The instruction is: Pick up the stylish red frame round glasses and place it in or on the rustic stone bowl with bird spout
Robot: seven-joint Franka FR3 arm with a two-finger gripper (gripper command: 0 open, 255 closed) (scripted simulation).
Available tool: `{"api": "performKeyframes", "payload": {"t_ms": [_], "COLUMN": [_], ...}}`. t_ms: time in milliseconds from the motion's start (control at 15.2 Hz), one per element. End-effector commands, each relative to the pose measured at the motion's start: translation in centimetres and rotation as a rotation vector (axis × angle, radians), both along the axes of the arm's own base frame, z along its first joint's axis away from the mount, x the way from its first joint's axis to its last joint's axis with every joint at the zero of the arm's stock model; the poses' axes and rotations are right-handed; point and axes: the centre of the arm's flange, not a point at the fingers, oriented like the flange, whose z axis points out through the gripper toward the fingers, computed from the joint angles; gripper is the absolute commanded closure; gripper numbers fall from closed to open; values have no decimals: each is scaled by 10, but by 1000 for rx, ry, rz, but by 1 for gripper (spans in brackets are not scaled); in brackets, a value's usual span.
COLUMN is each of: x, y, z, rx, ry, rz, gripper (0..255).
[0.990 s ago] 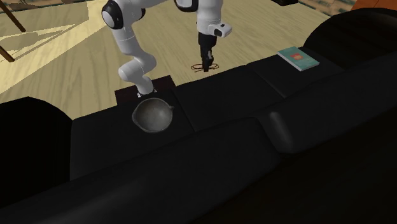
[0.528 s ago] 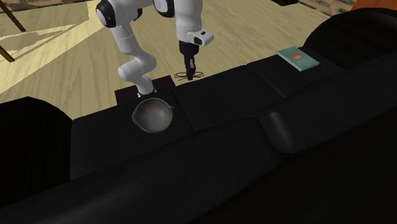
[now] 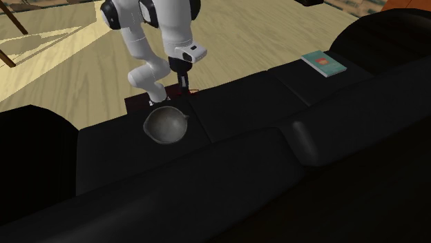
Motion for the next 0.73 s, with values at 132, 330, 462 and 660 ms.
{"api": "performKeyframes", "payload": {"t_ms": [132, 330, 462, 660], "x": [10, 21, 21, 21], "y": [-54, -101, -101, -101], "z": [0, -1, -11, -27], "rx": [0, 0, 0, 0], "ry": [0, 0, 0, 0], "rz": [1, 1, 1, 1], "gripper": [255, 255, 255, 255]}}
